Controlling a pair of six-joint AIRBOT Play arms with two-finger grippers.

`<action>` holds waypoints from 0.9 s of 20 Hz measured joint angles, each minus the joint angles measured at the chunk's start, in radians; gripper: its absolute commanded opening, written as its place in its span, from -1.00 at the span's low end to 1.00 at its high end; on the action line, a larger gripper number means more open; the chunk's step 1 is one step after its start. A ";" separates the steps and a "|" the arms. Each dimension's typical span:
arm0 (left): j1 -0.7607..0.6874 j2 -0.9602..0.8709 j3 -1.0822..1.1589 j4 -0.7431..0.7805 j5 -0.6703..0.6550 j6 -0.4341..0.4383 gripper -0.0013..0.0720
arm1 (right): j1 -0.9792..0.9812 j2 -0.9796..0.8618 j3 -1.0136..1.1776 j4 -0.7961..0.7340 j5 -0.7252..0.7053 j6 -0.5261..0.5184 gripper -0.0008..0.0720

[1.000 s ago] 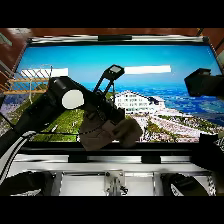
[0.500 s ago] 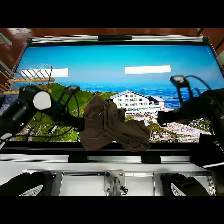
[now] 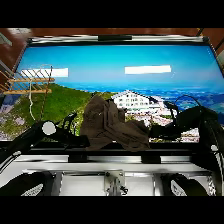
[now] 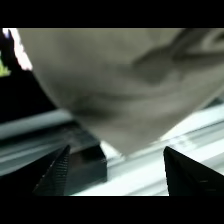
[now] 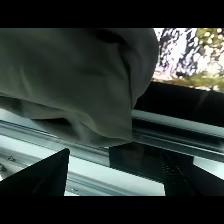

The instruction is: Fold the shirts.

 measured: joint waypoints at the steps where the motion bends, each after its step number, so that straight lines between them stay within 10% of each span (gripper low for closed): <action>1: 0.000 -0.013 -0.009 -0.019 0.024 0.011 1.00 | -0.005 -0.002 -0.018 0.018 0.006 -0.005 0.89; 4: 0.002 -0.051 -0.021 -0.113 0.083 0.056 0.70 | -0.011 -0.006 -0.063 0.064 0.021 -0.014 0.89; 6: 0.000 -0.071 -0.028 -0.142 0.129 0.079 -0.37 | -0.013 -0.007 -0.089 0.084 0.037 -0.016 0.89; 8: 0.002 -0.082 -0.027 -0.148 0.160 0.092 -0.86 | -0.013 -0.013 -0.120 0.106 0.069 -0.014 0.89; 12: 0.002 -0.076 -0.005 -0.181 0.169 0.138 -0.88 | 0.011 -0.066 -0.165 0.144 0.146 -0.013 0.78; 14: 0.002 -0.055 0.013 -0.186 0.167 0.169 -0.88 | 0.060 -0.101 -0.175 0.149 0.208 -0.026 -0.78; 18: 0.014 0.024 0.082 -0.143 0.150 0.199 -0.88 | 0.129 -0.109 -0.133 0.140 0.262 -0.041 -0.77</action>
